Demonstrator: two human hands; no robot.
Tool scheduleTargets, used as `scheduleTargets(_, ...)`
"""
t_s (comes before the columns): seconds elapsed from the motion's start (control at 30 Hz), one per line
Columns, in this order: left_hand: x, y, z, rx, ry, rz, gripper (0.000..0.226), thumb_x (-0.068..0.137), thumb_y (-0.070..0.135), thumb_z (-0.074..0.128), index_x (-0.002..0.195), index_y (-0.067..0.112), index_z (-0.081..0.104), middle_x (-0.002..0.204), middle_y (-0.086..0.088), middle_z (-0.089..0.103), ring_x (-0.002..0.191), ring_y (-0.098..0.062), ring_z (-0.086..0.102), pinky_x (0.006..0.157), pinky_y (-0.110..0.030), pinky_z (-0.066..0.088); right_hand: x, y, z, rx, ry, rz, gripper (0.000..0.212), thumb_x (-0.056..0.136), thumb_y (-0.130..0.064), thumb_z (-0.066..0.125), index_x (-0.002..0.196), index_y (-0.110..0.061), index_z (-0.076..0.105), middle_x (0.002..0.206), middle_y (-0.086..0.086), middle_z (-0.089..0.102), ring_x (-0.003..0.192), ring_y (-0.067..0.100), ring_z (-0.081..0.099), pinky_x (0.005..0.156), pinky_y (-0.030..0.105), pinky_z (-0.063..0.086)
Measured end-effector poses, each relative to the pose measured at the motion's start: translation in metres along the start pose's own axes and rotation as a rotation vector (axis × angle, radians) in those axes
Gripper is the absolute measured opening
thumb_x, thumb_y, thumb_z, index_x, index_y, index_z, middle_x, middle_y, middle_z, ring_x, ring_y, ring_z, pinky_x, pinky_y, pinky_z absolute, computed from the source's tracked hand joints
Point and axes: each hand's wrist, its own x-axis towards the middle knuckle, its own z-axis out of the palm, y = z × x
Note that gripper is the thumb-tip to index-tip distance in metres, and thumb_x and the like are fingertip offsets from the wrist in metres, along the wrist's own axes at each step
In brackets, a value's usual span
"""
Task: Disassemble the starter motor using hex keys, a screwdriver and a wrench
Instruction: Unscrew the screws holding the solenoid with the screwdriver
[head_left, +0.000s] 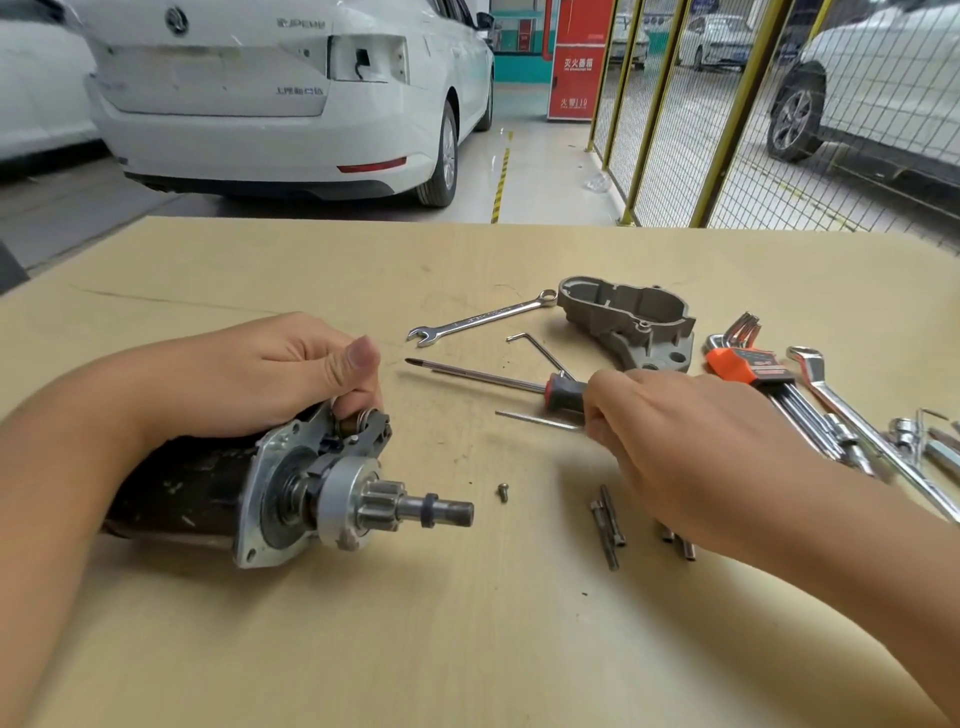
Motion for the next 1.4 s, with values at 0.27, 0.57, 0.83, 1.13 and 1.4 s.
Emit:
scheduleTargets(0.27,-0.002,0.008,0.003,-0.011,-0.01,0.008,0.079,0.081,0.096,0.033,0.07,0.023,0.061,0.083,-0.012,0.065,0.101,-0.046,0.063,0.095,-0.062,0.046,0.003,-0.009,0.001,0.057,-0.008,-0.014,0.027,0.097,-0.018,0.045,0.097,-0.032,0.021,0.093,-0.005,0.037,0.074,0.024,0.047,0.056,0.037,0.033)
scheduleTargets(0.57,-0.006,0.013,0.0,0.031,-0.034,0.003,0.081,0.079,0.098,0.031,0.072,0.024,0.062,0.088,-0.012,0.07,0.099,-0.05,0.063,0.093,-0.067,0.047,0.006,-0.009,-0.001,-0.028,-0.028,-0.017,0.021,0.102,-0.05,0.042,0.098,-0.031,0.05,0.099,-0.008,0.045,0.076,0.023,0.058,0.054,0.034,0.041)
scheduleTargets(0.83,-0.011,0.012,-0.004,0.035,0.127,-0.107,0.088,0.076,0.098,0.013,0.08,0.03,0.069,0.1,0.007,0.076,0.094,-0.009,0.069,0.087,-0.036,0.046,0.001,-0.022,0.003,-0.218,-0.104,-0.024,0.029,0.095,-0.022,0.046,0.093,-0.024,0.018,0.092,0.002,0.02,0.061,0.023,0.042,0.046,0.035,0.025)
scheduleTargets(1.13,-0.007,0.03,0.002,-0.079,0.433,0.121,0.034,0.095,0.045,0.057,0.098,0.017,0.077,0.091,-0.001,0.076,0.083,-0.014,0.07,0.069,-0.014,0.052,0.027,-0.018,-0.017,0.985,0.041,0.076,0.024,0.102,-0.022,0.05,0.08,-0.029,0.059,0.063,-0.003,0.061,0.044,0.012,0.048,0.042,0.024,0.039)
scheduleTargets(1.4,-0.01,0.036,0.002,-0.303,0.676,0.22,0.006,0.098,0.009,0.07,0.1,0.007,0.075,0.072,-0.004,0.07,0.055,-0.014,0.063,0.052,-0.027,0.051,0.068,-0.078,-0.037,2.153,-0.386,0.015,0.039,0.081,-0.001,0.069,0.119,0.004,0.066,0.079,0.015,0.066,0.06,0.021,0.067,0.053,0.031,0.057)
